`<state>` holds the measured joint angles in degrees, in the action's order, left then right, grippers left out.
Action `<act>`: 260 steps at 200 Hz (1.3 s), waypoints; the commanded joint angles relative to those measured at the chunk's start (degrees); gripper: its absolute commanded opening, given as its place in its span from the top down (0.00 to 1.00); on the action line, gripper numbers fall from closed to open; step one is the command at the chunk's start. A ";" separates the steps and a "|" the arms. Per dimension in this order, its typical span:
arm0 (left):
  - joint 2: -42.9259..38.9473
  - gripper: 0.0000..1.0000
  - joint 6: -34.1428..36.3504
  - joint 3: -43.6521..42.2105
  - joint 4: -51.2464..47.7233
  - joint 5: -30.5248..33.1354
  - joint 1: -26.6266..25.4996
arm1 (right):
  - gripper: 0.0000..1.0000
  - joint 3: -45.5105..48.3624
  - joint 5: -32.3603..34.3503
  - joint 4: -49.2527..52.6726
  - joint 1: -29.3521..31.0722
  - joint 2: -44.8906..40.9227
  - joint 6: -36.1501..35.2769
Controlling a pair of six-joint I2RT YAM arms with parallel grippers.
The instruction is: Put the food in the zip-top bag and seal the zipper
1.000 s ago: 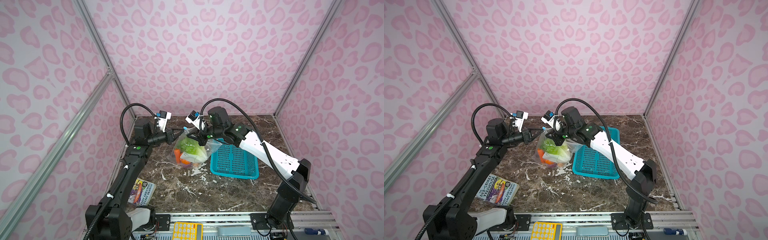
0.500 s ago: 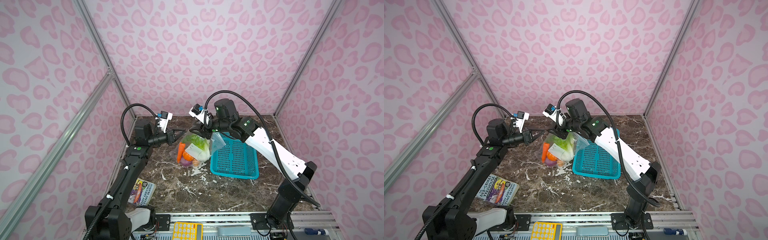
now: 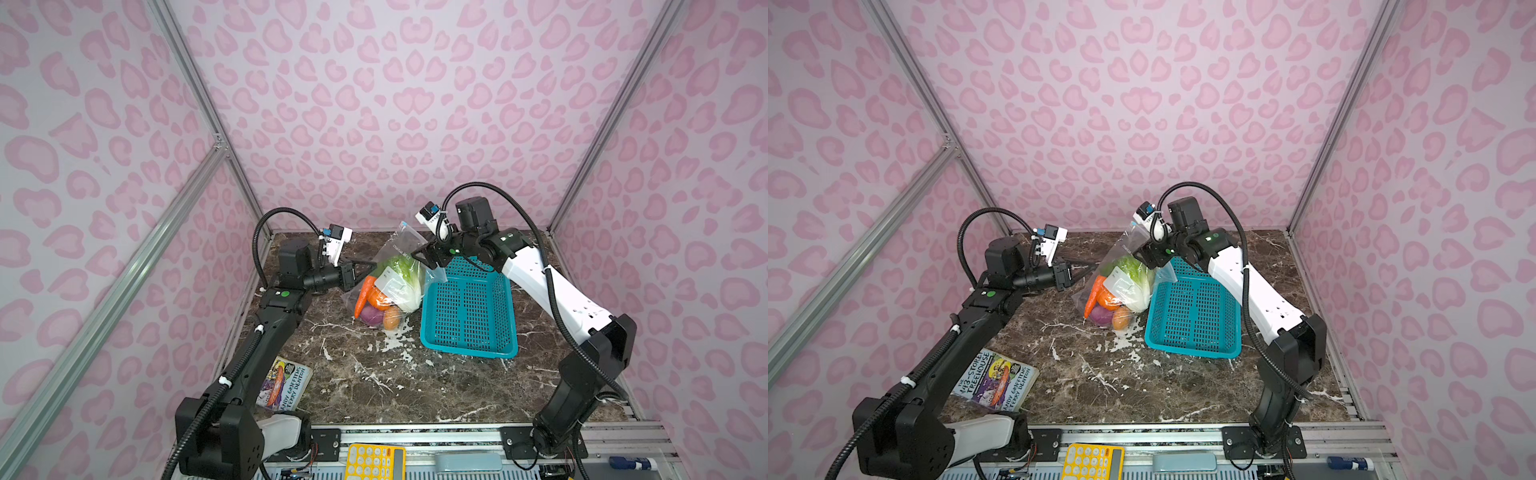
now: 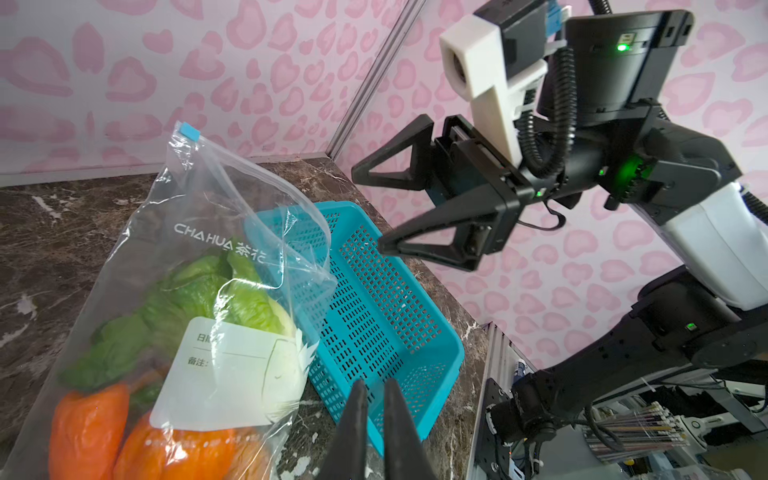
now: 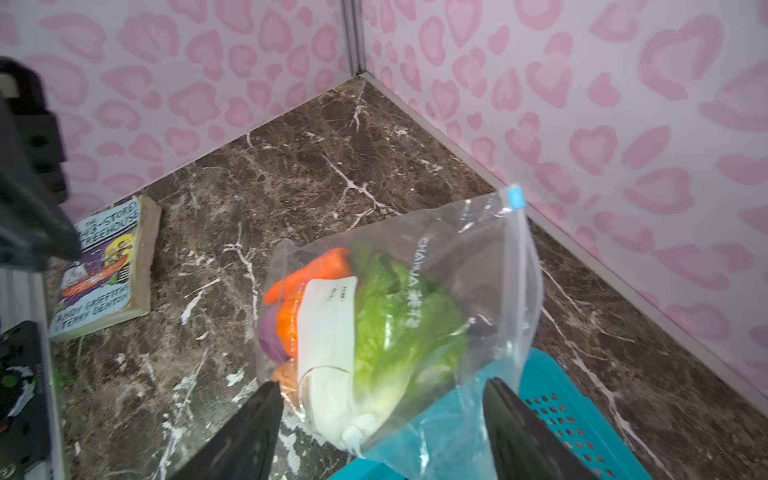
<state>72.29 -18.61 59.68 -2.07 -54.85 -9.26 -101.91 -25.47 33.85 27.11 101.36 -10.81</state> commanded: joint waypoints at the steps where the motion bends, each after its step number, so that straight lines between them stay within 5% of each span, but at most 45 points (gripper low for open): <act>1: 0.71 0.72 -0.34 0.61 -0.57 1.06 -0.32 | 0.22 -1.03 -1.91 -3.10 -4.23 5.06 3.85; 11: 1.16 0.65 -0.54 0.86 -0.89 1.06 -0.49 | 0.22 -3.22 -5.21 -3.26 -6.13 8.41 5.51; 15: 1.38 0.51 -0.64 1.00 -1.05 1.14 -0.50 | 0.22 -4.34 -6.74 -3.19 -6.75 9.75 5.99; 26: 1.80 0.31 -0.95 1.30 -1.40 1.24 -0.59 | 0.20 -7.20 -10.44 -3.25 -7.99 13.31 8.33; 57: 2.81 0.00 -1.06 1.66 -2.08 2.30 -0.68 | 0.20 -13.83 -19.00 -4.81 -8.83 21.02 12.16; 114: 4.07 0.03 -1.19 1.76 -2.91 7.20 -0.67 | 0.40 -18.60 -27.89 -6.71 -7.19 27.60 17.39; 145: 4.37 0.03 -1.89 2.09 -3.02 12.96 -0.67 | 1.00 -19.21 -29.26 -6.36 -5.87 27.75 17.75; 213: 6.72 0.03 6.74 7.93 -2.75 14.81 0.11 | 1.00 -17.22 -24.76 4.02 -0.28 18.88 7.81; 229: 8.17 0.00 8.78 8.08 -0.87 12.67 0.38 | 1.00 -14.35 -23.24 4.54 1.44 15.58 6.21; 260: 15.09 0.12 11.46 13.93 -3.02 3.25 0.64 | 1.00 -2.86 -19.68 1.65 4.13 8.54 5.18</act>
<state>83.24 -11.40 69.08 -4.93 -42.98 -8.78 -111.77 -48.84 36.49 29.78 113.45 -3.16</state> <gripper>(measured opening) 0.944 0.048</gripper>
